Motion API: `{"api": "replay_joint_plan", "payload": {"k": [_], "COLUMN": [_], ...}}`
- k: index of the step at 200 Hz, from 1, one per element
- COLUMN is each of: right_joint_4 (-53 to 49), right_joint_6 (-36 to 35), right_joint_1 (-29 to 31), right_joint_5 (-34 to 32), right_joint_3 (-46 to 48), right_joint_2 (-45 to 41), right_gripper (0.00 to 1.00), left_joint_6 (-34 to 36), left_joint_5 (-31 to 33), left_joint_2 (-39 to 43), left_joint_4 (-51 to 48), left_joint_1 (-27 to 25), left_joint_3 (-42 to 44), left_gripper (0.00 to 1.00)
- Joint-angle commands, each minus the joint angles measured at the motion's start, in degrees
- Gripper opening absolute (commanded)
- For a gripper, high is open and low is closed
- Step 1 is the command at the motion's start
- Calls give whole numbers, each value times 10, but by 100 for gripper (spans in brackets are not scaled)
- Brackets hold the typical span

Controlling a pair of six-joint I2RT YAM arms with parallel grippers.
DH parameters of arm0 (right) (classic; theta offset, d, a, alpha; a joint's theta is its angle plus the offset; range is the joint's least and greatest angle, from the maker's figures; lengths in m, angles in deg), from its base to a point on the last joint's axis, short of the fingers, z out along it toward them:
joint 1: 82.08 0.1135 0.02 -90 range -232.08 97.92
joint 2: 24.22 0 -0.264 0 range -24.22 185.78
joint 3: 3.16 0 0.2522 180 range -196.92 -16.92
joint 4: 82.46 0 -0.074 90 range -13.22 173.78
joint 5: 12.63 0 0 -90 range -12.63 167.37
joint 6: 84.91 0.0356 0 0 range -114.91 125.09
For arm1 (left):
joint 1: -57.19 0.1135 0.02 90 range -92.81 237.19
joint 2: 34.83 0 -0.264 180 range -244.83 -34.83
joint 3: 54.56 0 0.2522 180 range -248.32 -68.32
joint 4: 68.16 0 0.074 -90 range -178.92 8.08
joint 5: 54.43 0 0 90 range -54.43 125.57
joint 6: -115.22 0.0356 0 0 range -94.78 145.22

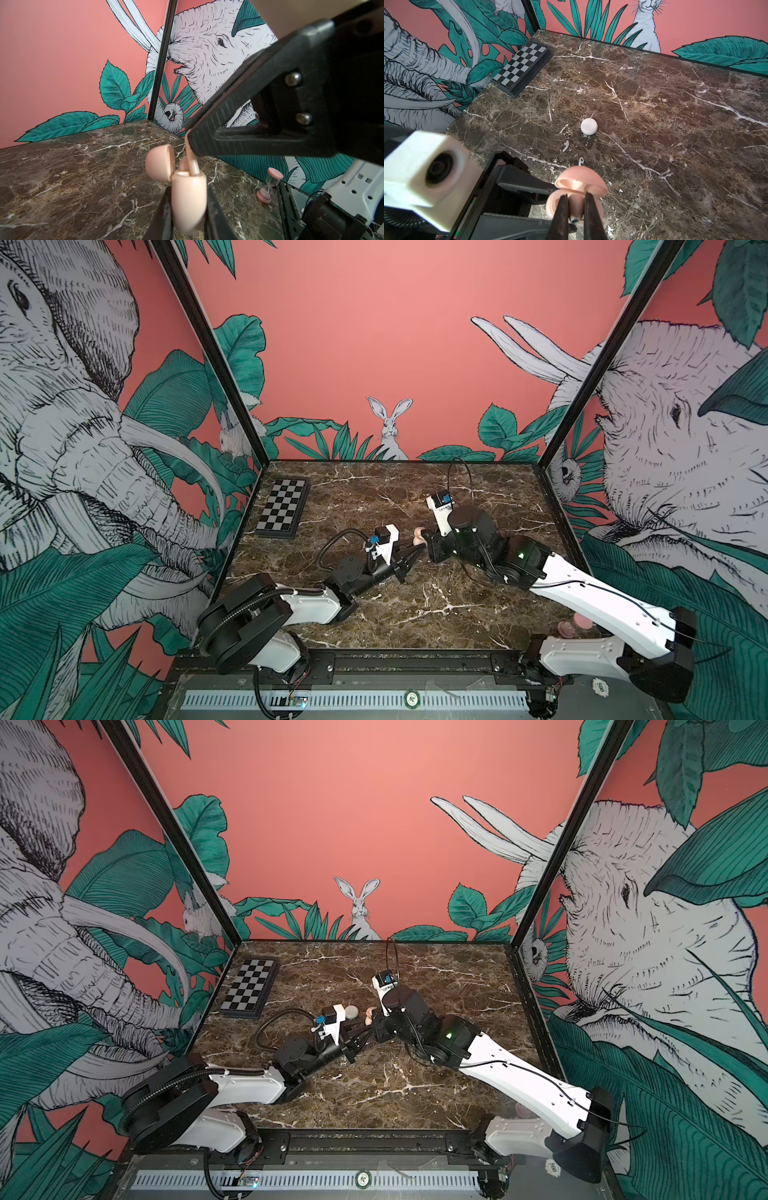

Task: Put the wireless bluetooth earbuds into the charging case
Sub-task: 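Push the earbud down into the case slot with the right gripper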

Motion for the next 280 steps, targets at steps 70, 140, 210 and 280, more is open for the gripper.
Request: {"api": "replay_joint_plan", "payload": {"k": [70, 140, 210, 280], "right_joint_4": [-31, -30, -29, -28], "right_joint_6": [12, 10, 10, 11], "right_joint_1": [8, 7, 8, 7], "right_joint_5": [6, 3, 7, 7], "right_joint_3": [-4, -1, -2, -4], "right_joint_2": [0, 4, 9, 11], "right_gripper": [5, 5, 6, 8], "left_joint_6": [32, 29, 24, 23], "left_joint_5": [19, 13, 13, 10], "left_joint_2": [31, 32, 32, 34], "left_joint_4": [40, 39, 39, 40], "left_joint_1": [0, 0, 0, 0], "left_joint_3": [-3, -4, -1, 0], "left_gripper": [0, 0, 0, 0]}}
